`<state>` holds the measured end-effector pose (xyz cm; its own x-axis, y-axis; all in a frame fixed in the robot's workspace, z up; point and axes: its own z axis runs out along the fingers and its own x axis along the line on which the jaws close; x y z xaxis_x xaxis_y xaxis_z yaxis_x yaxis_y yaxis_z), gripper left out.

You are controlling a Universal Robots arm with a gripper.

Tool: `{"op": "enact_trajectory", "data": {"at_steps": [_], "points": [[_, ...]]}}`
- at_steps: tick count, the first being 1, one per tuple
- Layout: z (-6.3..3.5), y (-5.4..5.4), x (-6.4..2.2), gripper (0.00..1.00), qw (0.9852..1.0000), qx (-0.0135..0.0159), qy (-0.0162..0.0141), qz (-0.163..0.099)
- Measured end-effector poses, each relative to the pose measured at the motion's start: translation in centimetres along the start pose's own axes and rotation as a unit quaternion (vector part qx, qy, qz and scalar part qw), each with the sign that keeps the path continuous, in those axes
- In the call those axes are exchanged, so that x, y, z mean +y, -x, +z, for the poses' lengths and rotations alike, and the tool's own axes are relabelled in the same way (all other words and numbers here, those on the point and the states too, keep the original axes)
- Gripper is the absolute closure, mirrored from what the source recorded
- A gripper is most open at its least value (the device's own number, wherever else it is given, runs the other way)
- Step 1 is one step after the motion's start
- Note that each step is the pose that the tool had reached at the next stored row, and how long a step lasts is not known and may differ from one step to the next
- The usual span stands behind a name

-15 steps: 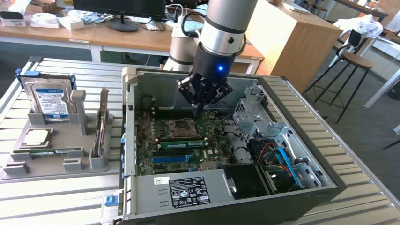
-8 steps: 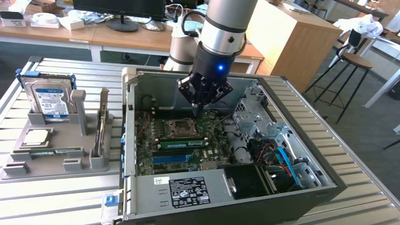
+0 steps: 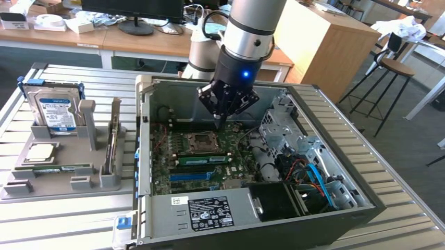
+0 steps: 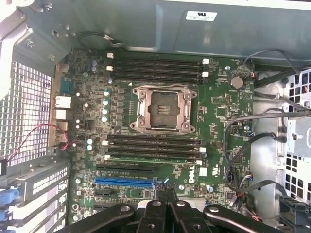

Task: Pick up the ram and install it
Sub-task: 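Press down the ram until it locks into place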

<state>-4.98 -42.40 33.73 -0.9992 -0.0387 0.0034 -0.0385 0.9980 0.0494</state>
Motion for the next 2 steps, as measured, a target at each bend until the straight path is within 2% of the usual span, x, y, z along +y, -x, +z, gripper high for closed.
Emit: {"op": "enact_trajectory", "data": {"at_steps": [2], "points": [[0.00, 0.00, 0.00, 0.90, 1.0000, 0.0000, 0.0000, 0.000]]}}
